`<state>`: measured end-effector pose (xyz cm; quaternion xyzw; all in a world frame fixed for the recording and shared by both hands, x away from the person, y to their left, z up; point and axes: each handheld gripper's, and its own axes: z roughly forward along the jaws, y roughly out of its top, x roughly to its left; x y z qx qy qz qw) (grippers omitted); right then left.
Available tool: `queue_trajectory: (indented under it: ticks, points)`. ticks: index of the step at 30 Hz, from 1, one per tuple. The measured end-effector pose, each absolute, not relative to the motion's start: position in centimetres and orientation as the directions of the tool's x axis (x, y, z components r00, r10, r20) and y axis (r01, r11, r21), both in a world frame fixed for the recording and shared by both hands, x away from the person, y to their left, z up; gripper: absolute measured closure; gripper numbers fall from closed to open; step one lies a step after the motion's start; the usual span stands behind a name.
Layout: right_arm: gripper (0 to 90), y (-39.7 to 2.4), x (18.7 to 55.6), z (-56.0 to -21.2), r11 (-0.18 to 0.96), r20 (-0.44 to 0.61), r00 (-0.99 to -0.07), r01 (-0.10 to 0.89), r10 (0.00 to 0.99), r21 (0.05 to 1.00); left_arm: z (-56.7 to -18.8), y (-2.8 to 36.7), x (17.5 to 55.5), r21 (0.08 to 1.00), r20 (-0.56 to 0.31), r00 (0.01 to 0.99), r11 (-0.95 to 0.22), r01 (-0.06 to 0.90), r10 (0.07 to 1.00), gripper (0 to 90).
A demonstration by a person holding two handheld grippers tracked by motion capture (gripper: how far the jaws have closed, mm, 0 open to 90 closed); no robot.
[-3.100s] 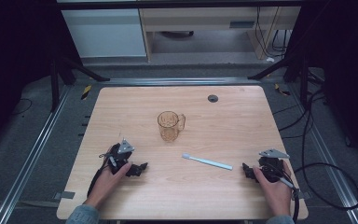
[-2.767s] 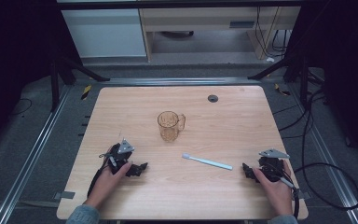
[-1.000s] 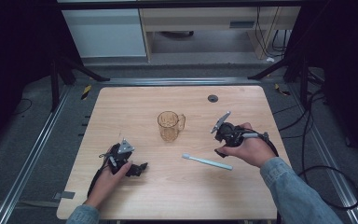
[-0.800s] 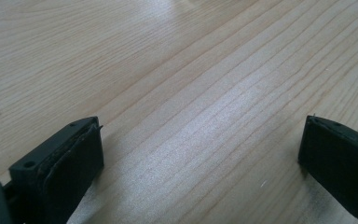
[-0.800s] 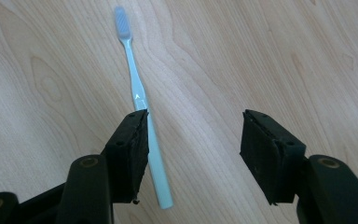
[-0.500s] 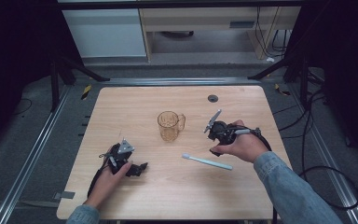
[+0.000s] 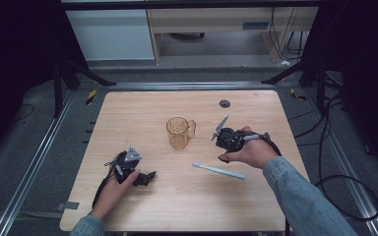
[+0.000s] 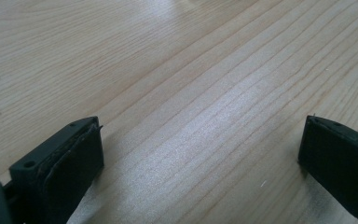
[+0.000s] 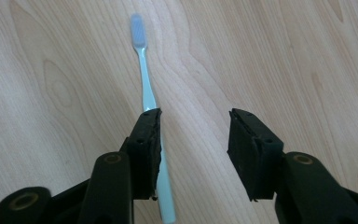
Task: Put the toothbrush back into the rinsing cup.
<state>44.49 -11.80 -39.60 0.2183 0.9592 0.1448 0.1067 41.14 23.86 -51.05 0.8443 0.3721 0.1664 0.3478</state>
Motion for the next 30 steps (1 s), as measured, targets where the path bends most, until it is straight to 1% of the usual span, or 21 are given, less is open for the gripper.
queue_trajectory:
  ticks: [5,12,19,30]
  points:
    - [59.8,-11.3,44.7,-40.0,0.873,-0.128,-0.896,0.368,0.425,0.320,-51.1,23.9,41.1,0.712,0.021,0.668,-0.481,0.512,0.744,0.0]
    - [65.3,-10.9,44.8,-40.8,0.876,-0.117,-0.899,0.371,0.422,0.309,-51.1,23.9,41.1,0.712,0.021,0.668,-0.480,0.512,0.744,0.0]
    - [67.9,-10.5,45.0,-41.4,0.878,-0.099,-0.905,0.367,0.413,0.308,-51.1,23.9,41.2,0.712,0.022,0.668,-0.481,0.511,0.744,0.0]
    - [71.7,-9.5,45.0,-42.7,0.889,-0.078,-0.916,0.359,0.394,0.284,-51.1,23.8,41.1,0.713,0.020,0.666,-0.478,0.513,0.745,0.0]
